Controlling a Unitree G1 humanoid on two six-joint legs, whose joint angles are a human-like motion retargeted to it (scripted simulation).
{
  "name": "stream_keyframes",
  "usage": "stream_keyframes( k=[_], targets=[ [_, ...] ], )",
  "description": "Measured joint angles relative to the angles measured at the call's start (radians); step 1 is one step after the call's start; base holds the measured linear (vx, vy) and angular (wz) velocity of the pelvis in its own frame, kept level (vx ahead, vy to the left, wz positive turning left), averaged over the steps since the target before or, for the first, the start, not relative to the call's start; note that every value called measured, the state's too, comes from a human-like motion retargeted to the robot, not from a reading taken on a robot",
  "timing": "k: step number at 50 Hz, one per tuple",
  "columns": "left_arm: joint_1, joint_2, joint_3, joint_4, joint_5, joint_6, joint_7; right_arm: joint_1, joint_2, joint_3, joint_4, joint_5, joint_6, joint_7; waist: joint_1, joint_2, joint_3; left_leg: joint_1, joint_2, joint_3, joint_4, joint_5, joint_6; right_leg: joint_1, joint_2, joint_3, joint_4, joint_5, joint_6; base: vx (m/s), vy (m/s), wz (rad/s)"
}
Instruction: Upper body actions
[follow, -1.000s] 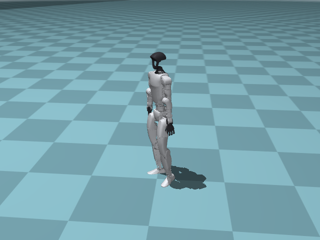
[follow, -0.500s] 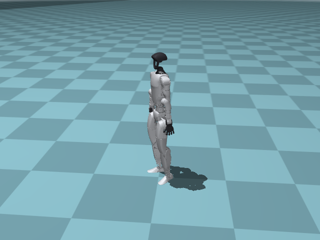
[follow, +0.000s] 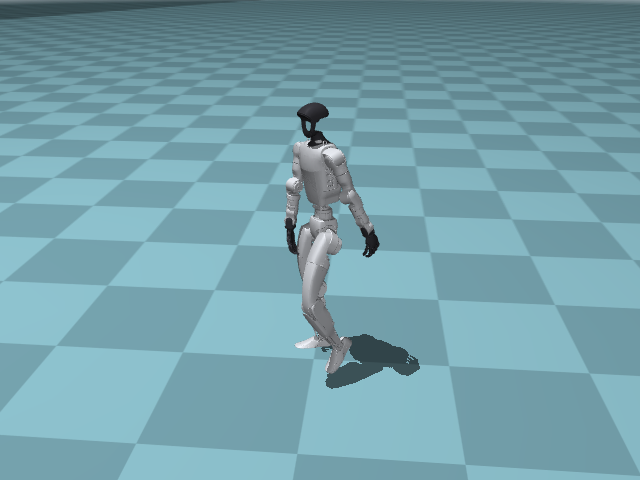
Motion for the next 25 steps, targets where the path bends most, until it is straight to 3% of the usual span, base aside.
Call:
stream_keyframes(
  k=[3, 6, 13, 15, 17, 20, 25],
  targets=[
    [0.031, 0.011, 0.015, 0.032, 0.079, 0.005, -0.008, -0.037, 0.043, -0.001, -0.125, 0.047, -0.014, 0.095, 0.050, 0.006, 0.035, -0.035, 0.046, 0.044, 0.105, -0.061, 0.037, 0.006, -0.003, 0.018, 0.009, -0.001, -0.005, -0.11, -0.01, -0.20],
    [0.079, 0.017, 0.049, 0.050, 0.074, 0.019, -0.012, -0.049, 0.082, 0.047, -0.229, 0.061, -0.058, 0.157, 0.033, -0.001, 0.021, -0.040, 0.035, 0.048, 0.114, -0.067, 0.031, 0.004, -0.007, 0.015, 0.011, -0.004, -0.003, 0.06, 0.02, 0.16],
    [0.087, 0.002, 0.101, 0.050, -0.097, 0.050, 0.059, -0.013, 0.074, 0.144, -0.286, -0.130, -0.170, 0.124, -0.029, -0.004, -0.061, 0.153, -0.054, 0.078, -0.245, -0.049, 0.001, -0.003, 0.002, -0.020, 0.016, -0.024, 0.012, 0.14, 0.06, 0.40],
    [0.047, -0.008, 0.096, 0.050, -0.168, 0.039, 0.071, 0.029, 0.059, 0.140, -0.267, -0.190, -0.160, 0.095, -0.045, -0.003, -0.079, 0.249, -0.087, 0.097, -0.433, -0.043, -0.033, -0.002, 0.011, -0.032, 0.025, -0.036, 0.018, 0.21, 0.09, 0.31],
    [-0.001, -0.021, 0.071, 0.049, -0.222, 0.014, 0.075, 0.090, 0.042, 0.101, -0.231, -0.259, -0.133, 0.063, -0.063, 0.011, -0.103, 0.340, -0.133, 0.103, -0.627, -0.116, -0.072, 0.000, 0.033, -0.048, 0.036, -0.051, 0.022, 0.25, 0.12, 0.32],
    [-0.107, -0.051, -0.015, 0.043, -0.246, -0.012, 0.085, 0.189, -0.005, -0.009, -0.141, -0.346, -0.070, -0.048, -0.103, 0.034, -0.123, 0.430, -0.190, 0.107, -0.846, -0.188, -0.038, 0.012, 0.051, -0.094, 0.066, -0.086, 0.033, 0.27, 0.20, 0.69],
    [-0.349, -0.110, -0.223, 0.000, -0.106, -0.038, 0.069, 0.345, -0.145, -0.229, 0.023, -0.242, 0.034, -0.157, -0.180, 0.029, -0.117, 0.420, -0.236, -0.013, -0.936, -0.148, 0.015, 0.002, -0.001, -0.210, 0.190, -0.099, 0.073, 0.12, 0.23, 1.12]
  ],
)
